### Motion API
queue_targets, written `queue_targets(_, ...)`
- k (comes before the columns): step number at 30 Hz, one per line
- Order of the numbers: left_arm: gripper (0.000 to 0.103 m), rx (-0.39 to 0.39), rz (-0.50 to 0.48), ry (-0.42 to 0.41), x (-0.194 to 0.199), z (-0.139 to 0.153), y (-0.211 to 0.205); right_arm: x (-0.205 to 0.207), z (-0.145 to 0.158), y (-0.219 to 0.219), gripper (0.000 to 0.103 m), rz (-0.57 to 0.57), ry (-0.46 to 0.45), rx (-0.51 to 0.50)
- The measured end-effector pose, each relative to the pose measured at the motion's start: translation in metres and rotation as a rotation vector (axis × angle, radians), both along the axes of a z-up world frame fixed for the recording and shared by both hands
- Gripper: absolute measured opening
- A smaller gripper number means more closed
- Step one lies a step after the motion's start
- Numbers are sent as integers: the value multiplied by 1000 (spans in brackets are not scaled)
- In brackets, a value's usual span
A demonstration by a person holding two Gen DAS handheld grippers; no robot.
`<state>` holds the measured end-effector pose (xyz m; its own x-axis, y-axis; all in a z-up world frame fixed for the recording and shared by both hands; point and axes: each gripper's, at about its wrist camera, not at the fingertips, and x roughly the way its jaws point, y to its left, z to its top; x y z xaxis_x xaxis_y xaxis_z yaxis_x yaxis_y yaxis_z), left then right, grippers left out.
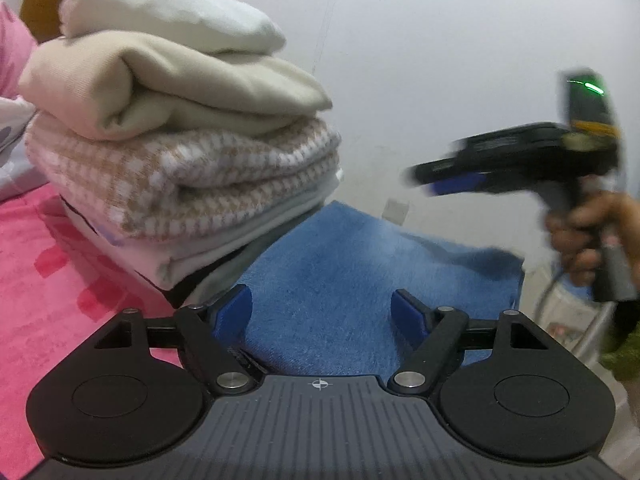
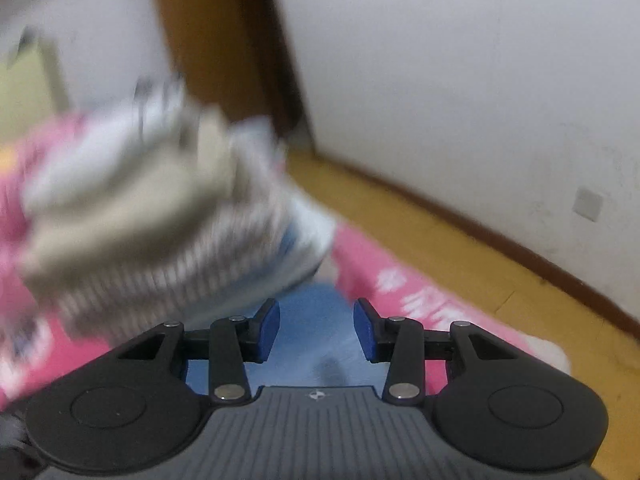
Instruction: Fold clothes
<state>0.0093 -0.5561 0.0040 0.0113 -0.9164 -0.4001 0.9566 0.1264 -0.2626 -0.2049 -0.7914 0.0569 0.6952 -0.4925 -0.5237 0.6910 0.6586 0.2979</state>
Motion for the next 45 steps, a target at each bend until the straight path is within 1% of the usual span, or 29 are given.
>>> queue_targets(2,78,-18,0,14,-2,3,5,-37,5,2,45,-73,-95,47)
queue_targets(3,78,-22,-2,16,-4,4,8,-55,0,1,45,-107,-146,107)
queue_targets(5,78,-18,-19,5,-10,5,10,-84,-19,2,45,-158,-253,265)
queue_targets(6,78,-15,-27,-7,-14,6,11,-99,-29,4,45,-175,-307,343)
queue_targets(7,78,-10,-37,-24,-19,6,13,-109,-37,7,46,-181,-347,396)
queue_targets(11,78,17,-62,-84,-34,4,13,-127,-56,19,50,-184,-418,502)
queue_targets(13,78,24,-61,-99,-37,3,13,-121,-63,16,50,-170,-416,547)
queue_targets(15,79,27,-57,-93,-37,2,13,-115,-67,16,49,-165,-419,572)
queue_targets(16,79,30,-55,-88,-36,2,12,-114,-68,16,48,-162,-431,576)
queue_targets(17,79,32,-55,-86,-36,2,12,-114,-70,17,38,-159,-454,574)
queue_targets(18,79,35,-55,-86,-36,2,12,-115,-71,18,22,-155,-476,572)
queue_targets(19,79,37,-56,-87,-36,2,12,-117,-73,19,20,-153,-507,573)
queue_targets(20,79,39,-57,-88,-36,2,12,-122,-78,21,18,-152,-559,585)
queue_targets(22,79,42,-56,-87,-36,2,12,-130,-93,23,16,-155,-686,637)
queue_targets(23,79,44,-55,-84,-35,1,12,-133,-105,24,15,-167,-732,671)
queue_targets(25,79,46,-53,-80,-35,1,12,-138,-133,25,14,-208,-789,735)
queue_targets(26,79,49,-54,-78,-35,0,12,-140,-149,25,10,-228,-806,775)
queue_targets(27,79,52,-58,-79,-35,0,12,-142,-167,25,9,-242,-832,819)
queue_targets(28,79,55,-60,-83,-36,1,11,-145,-178,26,9,-248,-860,853)
queue_targets(29,79,57,-61,-90,-37,1,11,-149,-182,26,9,-244,-890,875)
queue_targets(30,79,60,-62,-96,-37,1,10,-152,-187,27,14,-240,-920,897)
queue_targets(31,79,62,-63,-97,-37,1,10,-156,-185,28,14,-239,-924,886)
queue_targets(34,79,64,-64,-93,-36,1,10,-170,-145,32,14,-268,-834,707)
queue_targets(37,79,64,-61,-95,-37,0,9,-169,-86,39,14,-286,-698,414)
queue_targets(39,79,63,-58,-94,-37,0,9,-152,-58,41,14,-262,-609,257)
queue_targets(40,79,63,-56,-92,-37,0,9,-141,-50,43,14,-255,-560,185)
queue_targets(41,79,63,-56,-91,-37,0,9,-131,-46,44,14,-244,-522,132)
queue_targets(42,79,62,-56,-90,-37,-1,9,-125,-48,45,14,-241,-497,106)
queue_targets(45,79,58,-60,-85,-35,-2,9,-120,-72,43,13,-261,-474,123)
